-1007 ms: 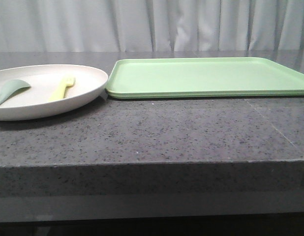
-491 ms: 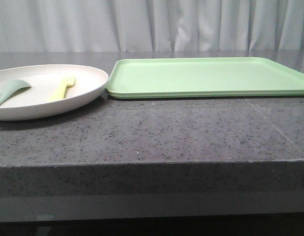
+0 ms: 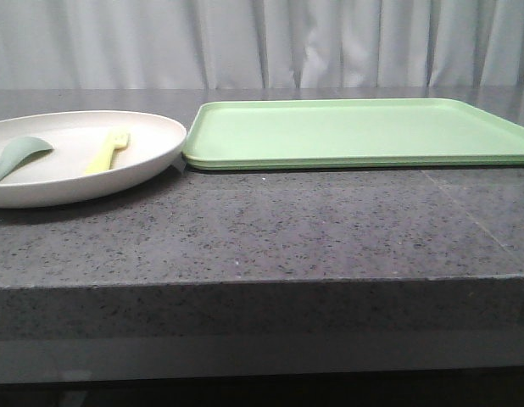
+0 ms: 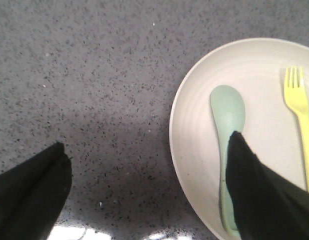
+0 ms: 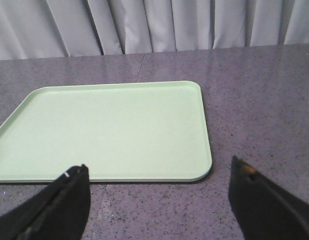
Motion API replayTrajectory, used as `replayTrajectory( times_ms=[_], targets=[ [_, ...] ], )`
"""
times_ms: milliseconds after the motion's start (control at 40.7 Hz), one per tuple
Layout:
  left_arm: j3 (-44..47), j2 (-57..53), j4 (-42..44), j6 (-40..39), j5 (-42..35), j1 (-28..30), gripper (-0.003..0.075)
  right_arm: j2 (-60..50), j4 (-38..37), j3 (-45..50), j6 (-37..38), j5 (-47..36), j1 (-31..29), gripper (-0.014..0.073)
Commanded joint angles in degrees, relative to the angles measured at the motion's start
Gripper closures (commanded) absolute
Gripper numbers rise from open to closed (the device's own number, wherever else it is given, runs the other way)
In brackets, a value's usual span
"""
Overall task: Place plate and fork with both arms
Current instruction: 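Lower the left gripper to the rim of the cream plate and grasp it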
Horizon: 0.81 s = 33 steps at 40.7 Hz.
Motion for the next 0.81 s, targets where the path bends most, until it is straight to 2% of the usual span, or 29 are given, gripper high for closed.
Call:
replayTrajectory(
  times_ms=[0, 147, 344, 786],
  targets=[
    [-4.7, 3.2, -1.2, 0.4, 0.4, -1.2, 0.011, 0.5, -0.4, -2.3, -0.2, -4.7, 0.0, 0.0002],
    [-6.4, 9.1, -1.2, 0.4, 0.5, -3.9, 0.011, 0.5, -0.4, -2.3, -0.2, -4.7, 0.0, 0.0002],
    [-6.5, 15.0, -0.7, 0.2, 0.6, -3.9, 0.011, 0.5, -0.4, -2.3, -0.2, -4.7, 0.0, 0.0002],
    [-6.5, 19.7, -1.3, 0.0, 0.0, -3.9, 0.0128, 0.5, -0.4, -2.3, -0.2, -4.6, 0.0, 0.0002]
  ],
)
